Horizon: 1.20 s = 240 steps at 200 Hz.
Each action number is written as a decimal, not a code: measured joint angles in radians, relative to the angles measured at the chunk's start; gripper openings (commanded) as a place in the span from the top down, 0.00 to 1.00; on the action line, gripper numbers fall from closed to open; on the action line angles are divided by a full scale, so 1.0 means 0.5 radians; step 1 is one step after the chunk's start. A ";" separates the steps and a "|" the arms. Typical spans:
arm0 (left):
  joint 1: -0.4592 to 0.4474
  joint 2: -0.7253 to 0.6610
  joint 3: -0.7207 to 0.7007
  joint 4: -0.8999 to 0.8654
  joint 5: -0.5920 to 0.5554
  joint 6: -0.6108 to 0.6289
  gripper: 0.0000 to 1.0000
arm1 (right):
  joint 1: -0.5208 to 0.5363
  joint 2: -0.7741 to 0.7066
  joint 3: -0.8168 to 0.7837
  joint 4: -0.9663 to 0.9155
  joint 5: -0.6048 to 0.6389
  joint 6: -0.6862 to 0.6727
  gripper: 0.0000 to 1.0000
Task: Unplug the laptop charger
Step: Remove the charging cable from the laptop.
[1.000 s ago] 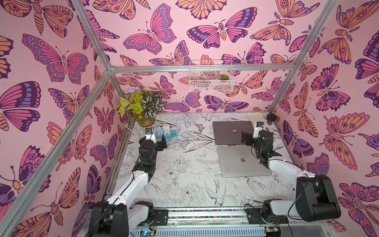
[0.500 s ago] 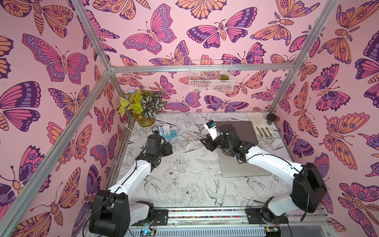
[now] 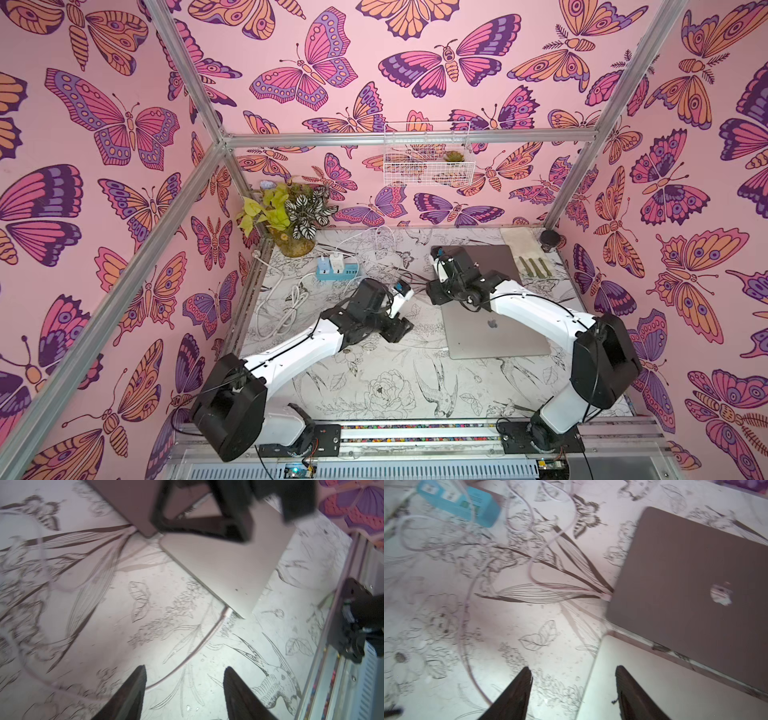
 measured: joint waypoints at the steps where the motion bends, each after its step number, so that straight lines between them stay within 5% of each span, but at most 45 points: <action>1: -0.015 0.009 0.002 -0.002 0.000 0.017 0.37 | -0.002 0.000 0.001 -0.006 0.003 0.002 0.31; 38: -0.304 0.517 0.140 -0.022 -0.063 0.379 0.35 | -0.015 0.064 0.115 -0.347 0.126 0.106 0.30; 95: -0.385 0.892 0.365 -0.018 -0.188 0.627 0.41 | -0.041 0.152 0.124 -0.412 0.101 0.188 0.29; 106: -0.385 0.913 0.381 -0.009 -0.201 0.654 0.44 | -0.053 0.152 0.109 -0.397 0.082 0.197 0.29; 162: -0.384 0.933 0.394 0.013 -0.176 0.775 1.00 | -0.117 0.208 0.072 -0.372 0.001 0.237 0.23; 240: -0.378 0.920 0.369 0.040 -0.152 0.767 1.00 | -0.119 0.448 0.072 -0.373 -0.062 0.237 0.20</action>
